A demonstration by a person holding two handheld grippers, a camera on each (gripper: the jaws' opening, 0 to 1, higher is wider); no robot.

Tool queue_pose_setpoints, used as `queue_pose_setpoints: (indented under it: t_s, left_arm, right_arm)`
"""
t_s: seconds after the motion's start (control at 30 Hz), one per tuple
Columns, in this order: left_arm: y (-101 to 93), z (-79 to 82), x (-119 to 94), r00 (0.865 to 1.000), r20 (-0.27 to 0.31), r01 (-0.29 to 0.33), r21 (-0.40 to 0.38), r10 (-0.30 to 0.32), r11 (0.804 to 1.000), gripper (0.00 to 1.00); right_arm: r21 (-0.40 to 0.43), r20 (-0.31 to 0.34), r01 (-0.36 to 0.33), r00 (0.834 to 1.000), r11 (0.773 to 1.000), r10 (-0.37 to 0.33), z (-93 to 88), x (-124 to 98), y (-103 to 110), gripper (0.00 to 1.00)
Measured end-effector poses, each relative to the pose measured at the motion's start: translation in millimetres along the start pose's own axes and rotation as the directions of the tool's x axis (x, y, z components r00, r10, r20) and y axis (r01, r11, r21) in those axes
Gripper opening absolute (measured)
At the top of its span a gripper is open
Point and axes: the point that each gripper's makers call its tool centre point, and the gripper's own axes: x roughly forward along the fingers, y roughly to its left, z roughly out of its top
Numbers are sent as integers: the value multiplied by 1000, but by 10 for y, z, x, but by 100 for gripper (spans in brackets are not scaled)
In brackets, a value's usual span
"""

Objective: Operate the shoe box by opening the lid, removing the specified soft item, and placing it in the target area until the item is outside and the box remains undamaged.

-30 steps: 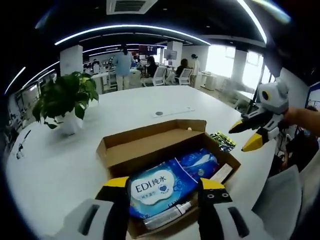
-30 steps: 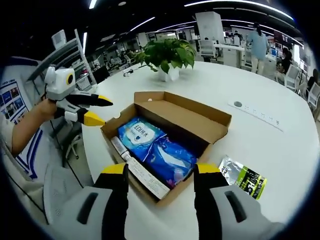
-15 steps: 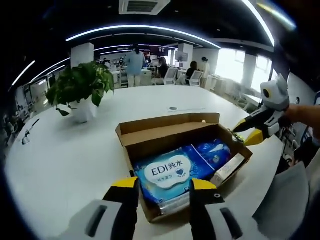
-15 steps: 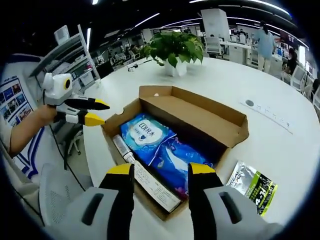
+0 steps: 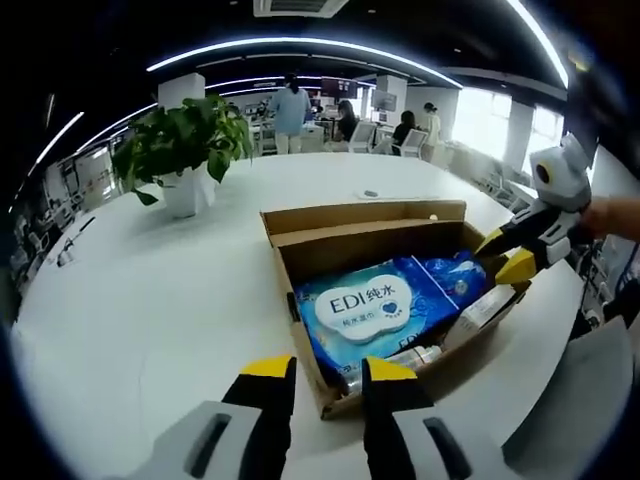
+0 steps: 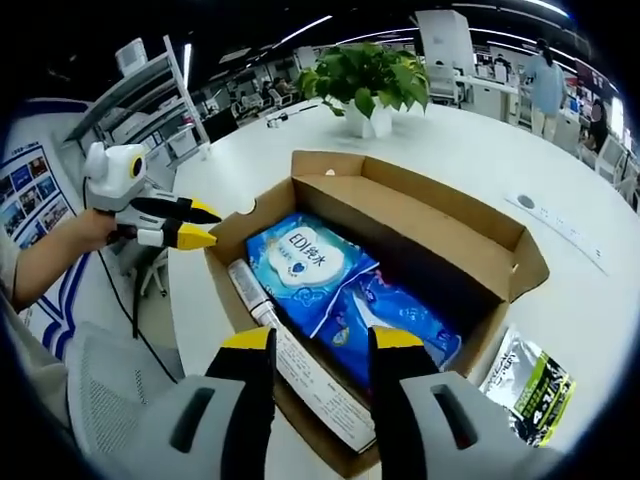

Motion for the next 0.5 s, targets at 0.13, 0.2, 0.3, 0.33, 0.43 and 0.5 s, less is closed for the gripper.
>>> queue_pose_setpoints:
  t_s: [0.13, 0.2, 0.3, 0.33, 0.43, 0.5]
  left_arm:
    - [18, -24, 14, 1000, 2, -4, -40, 4, 999, 19]
    - [17, -21, 18, 1000, 6, -2, -57, 2, 998, 17]
    - [19, -25, 26, 1000, 5, -2, -67, 3, 998, 13]
    - [17, -24, 30, 1000, 7, -1, -74, 2, 997, 13]
    - [25, -15, 49, 1000, 10, -2, -91, 3, 996, 11]
    - [36, -17, 55, 1000, 12, -6, -105, 7, 994, 10]
  right_arm:
    - [5, -2, -6, 1000, 1000, 6, 9, 98, 15, 30]
    - [8, -3, -10, 1000, 1000, 10, 15, 140, 24, 29]
    - [8, -8, -18, 1000, 1000, 18, 16, 205, 44, 28]
    - [7, -12, -19, 1000, 1000, 19, 15, 224, 48, 28]
    - [5, -22, -25, 999, 1000, 25, 11, 304, 74, 28]
    - [-3, -28, -23, 999, 1000, 23, 9, 364, 77, 29]
